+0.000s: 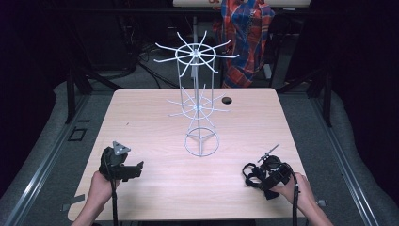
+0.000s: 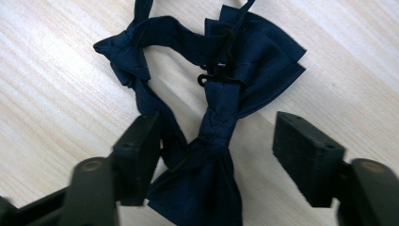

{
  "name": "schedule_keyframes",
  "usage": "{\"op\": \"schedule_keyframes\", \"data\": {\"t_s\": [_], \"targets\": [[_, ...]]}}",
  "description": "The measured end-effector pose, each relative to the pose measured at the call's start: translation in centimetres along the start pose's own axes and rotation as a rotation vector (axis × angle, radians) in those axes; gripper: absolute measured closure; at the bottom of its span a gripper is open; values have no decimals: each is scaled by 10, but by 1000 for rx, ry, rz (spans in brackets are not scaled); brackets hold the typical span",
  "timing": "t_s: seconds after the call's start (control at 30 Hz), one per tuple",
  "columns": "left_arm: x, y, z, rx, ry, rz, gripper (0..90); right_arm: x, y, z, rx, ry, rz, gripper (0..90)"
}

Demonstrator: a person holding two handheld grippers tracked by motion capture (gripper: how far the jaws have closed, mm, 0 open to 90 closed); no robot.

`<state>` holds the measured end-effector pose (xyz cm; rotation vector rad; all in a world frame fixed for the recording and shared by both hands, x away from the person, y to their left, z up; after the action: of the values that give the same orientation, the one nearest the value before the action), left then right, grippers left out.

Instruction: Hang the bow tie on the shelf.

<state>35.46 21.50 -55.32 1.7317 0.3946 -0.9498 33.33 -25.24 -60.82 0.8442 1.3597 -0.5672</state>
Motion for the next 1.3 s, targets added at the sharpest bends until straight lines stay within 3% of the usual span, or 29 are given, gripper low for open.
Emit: {"op": "schedule_keyframes", "data": {"t_s": [0.13,0.4,0.43,0.57,0.73,0.87,1.07,1.1,1.3], "targets": [[0,0,0,-1,1,1,156,1,-1,0,-27,-17,-32,468],[0,0,0,-2,1,-1,156,2,-1,-1,-42,-47,-37,644],[0,0,0,-1,2,-2,156,4,0,-3,-32,-43,-14,654],[0,0,0,-2,2,-1,156,3,0,-4,-52,-60,-20,706],[0,0,0,-1,1,-3,156,1,1,-6,-83,-85,-31,719],[0,0,0,-2,1,-1,156,-1,2,-6,-69,-87,3,719],[0,0,-1,0,1,-3,156,-5,2,-4,-81,-99,7,719],[0,0,-1,-2,1,-1,156,-4,4,-5,-63,-89,42,719],[0,0,-1,-2,2,-1,156,-8,4,-4,-83,-108,44,719]]}}
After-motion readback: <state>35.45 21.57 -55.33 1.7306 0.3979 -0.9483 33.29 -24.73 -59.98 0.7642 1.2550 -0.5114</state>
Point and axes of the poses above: each handheld gripper's, and its own axes: x roughly forward along the jaws, y roughly out of its top, z roughly to its right, the point moved 7 cm from there along x, roughly forward along the jaws
